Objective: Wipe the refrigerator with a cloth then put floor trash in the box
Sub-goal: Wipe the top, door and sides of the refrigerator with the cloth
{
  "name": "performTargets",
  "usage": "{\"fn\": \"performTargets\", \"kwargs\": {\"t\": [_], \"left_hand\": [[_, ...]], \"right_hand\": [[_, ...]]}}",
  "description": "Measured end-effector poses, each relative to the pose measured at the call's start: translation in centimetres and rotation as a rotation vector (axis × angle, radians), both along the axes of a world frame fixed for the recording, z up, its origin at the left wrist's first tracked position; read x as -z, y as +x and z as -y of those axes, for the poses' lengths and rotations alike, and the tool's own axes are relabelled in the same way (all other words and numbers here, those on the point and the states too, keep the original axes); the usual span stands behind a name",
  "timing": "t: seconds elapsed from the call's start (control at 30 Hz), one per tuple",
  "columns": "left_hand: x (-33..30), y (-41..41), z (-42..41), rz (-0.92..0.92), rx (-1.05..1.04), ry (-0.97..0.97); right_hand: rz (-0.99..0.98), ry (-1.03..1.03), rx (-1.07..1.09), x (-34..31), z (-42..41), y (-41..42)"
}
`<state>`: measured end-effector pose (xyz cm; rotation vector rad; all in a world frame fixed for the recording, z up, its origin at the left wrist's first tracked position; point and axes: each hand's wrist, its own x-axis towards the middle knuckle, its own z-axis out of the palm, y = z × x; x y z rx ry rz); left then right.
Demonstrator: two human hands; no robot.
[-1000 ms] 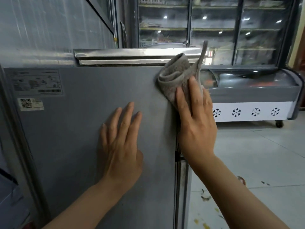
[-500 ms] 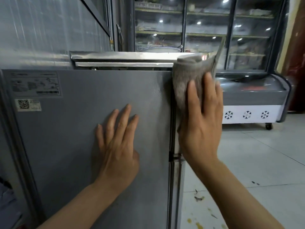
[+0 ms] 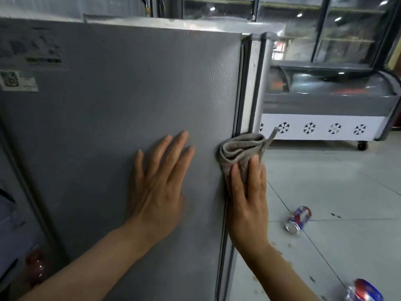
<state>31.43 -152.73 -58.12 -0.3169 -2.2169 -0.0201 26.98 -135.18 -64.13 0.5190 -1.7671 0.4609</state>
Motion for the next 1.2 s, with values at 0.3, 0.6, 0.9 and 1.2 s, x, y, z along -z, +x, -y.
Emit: {"fn": "performTargets", "kwargs": {"t": [0.3, 0.6, 0.9, 1.2], "left_hand": [[1.1, 1.4, 2.7, 0.048, -0.034, -0.054], [1.8, 1.9, 4.7, 0.003, -0.104, 0.020], [3.2, 4.2, 9.0, 0.114, -0.193, 0.050], [2.8, 4.9, 12.9, 0.104, -0.198, 0.142]], "right_hand": [[-0.093, 0.250, 0.087, -4.4, -0.3, 0.0], [-0.075, 0.329, -0.048, -3.4, 3.2, -1.1], [-0.037, 0.695, -0.036, -2.5, 3.2, 0.3], [-0.083, 0.463, -0.101, -5.0, 11.4, 1.0]]}}
